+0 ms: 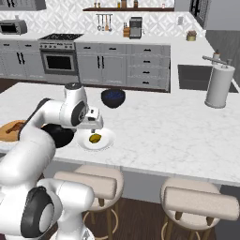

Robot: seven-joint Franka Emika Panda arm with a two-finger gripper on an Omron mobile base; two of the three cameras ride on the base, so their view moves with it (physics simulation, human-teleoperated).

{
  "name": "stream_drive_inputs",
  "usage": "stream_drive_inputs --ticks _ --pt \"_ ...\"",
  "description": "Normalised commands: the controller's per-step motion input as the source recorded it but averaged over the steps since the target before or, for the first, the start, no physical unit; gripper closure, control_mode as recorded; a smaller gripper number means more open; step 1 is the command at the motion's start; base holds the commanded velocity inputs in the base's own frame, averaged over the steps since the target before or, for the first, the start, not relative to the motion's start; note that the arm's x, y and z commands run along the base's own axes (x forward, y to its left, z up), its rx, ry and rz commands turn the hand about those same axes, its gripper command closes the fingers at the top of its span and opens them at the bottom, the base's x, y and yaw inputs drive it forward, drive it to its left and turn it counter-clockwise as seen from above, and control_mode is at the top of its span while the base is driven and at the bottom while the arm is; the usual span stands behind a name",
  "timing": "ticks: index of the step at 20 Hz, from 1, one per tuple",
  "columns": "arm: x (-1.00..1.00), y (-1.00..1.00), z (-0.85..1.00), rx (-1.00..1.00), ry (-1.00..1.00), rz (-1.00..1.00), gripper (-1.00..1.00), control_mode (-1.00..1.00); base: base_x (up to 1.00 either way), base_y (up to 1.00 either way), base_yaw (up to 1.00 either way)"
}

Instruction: Pick the chicken drumstick and lemon from their plates and place them in the bowl. Then put the bowl in the fridge.

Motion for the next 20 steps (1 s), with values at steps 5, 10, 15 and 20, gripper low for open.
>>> stream_drive_inputs --ticks 5,10,15,20 --pt "0.65 0.03 -0.45 0.0 0.0 0.0 -1.0 -1.0 0.0 0.0 0.0" --pt "0.39 0.07 -0.42 0.0 0.0 0.0 -1.0 -1.0 0.0 0.0 0.0" --pt "0.49 0.07 -0.35 0.0 0.0 -0.01 -1.0 -1.0 0.0 0.0 0.0" --pt "0.52 0.03 -0.34 0.0 0.0 -0.02 -1.0 -1.0 0.0 0.0 0.0"
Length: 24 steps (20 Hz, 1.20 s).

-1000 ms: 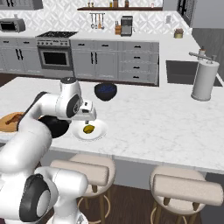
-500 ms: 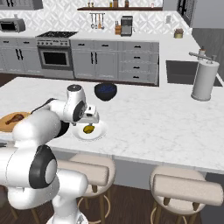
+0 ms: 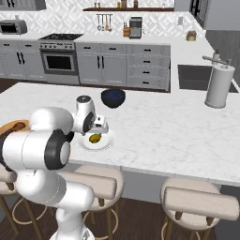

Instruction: Pick the chicken drumstick and lemon from their plates and place them in the bowl. Then put the bowl in the fridge.

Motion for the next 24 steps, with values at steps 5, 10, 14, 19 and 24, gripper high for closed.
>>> stream_drive_inputs --ticks 5,10,14,19,24 --pt "0.29 0.07 -0.47 0.0 0.05 -0.02 -1.0 -1.0 0.0 0.0 0.0" --pt "0.31 0.02 -0.45 0.0 0.02 -0.03 -1.0 -1.0 0.0 0.0 0.0" --pt "0.37 0.0 -0.29 0.0 0.0 -0.02 -1.0 -1.0 0.0 0.0 0.0" --pt "0.15 0.03 -0.32 0.0 0.0 -0.02 1.0 -1.0 0.0 0.0 0.0" --pt "-0.12 -0.01 -0.07 0.0 0.01 -0.02 1.0 -1.0 0.0 0.0 0.0"
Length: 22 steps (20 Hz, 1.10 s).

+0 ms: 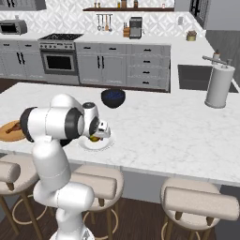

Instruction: Pick the chicken drumstick and lemon from their plates and place them in the bowl. Then put the bowl in the fridge.

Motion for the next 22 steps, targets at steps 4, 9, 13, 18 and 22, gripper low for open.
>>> stream_drive_inputs --ticks 4,9,13,18,22 --pt "-0.61 0.0 0.87 0.07 -0.03 -0.03 1.0 -1.0 0.0 0.0 0.0" --pt "-0.52 0.02 1.0 0.0 -0.07 0.0 1.0 -1.0 0.0 0.0 0.0" --pt "-0.57 0.52 0.97 0.08 0.0 0.0 1.0 -1.0 0.0 0.0 0.0" --pt "-0.38 0.87 0.64 0.06 0.01 0.0 1.0 -1.0 0.0 0.0 0.0" --pt "0.0 0.98 -0.01 0.0 0.01 0.0 1.0 -1.0 0.0 0.0 0.0"
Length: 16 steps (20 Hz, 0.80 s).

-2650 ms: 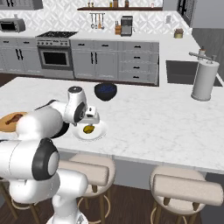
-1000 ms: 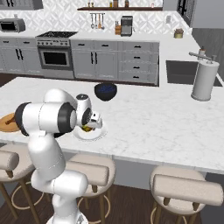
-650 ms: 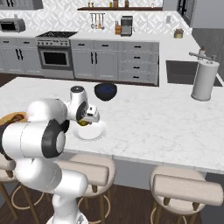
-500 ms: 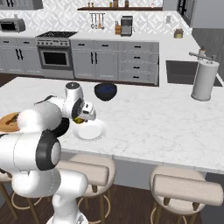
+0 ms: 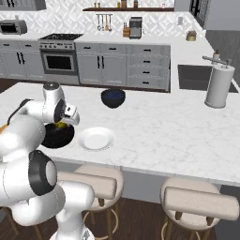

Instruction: Pick the chicken drumstick and lemon from their plates and place them in the bowl. Then put the bowl in the fridge.

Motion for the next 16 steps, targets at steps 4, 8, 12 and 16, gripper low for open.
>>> stream_drive_inputs --ticks 4,8,12,16 --pt "0.12 0.95 -0.32 -0.08 0.0 0.0 1.0 -1.0 0.0 0.0 0.0" --pt "0.56 0.76 -0.55 -0.19 0.0 -0.01 1.0 -1.0 0.0 0.0 0.0" --pt "0.4 0.33 -0.69 -0.09 0.0 0.0 1.0 -1.0 0.0 0.0 0.0" --pt "0.27 -0.01 -0.41 0.0 0.0 0.0 -1.0 -1.0 0.0 0.0 0.0"
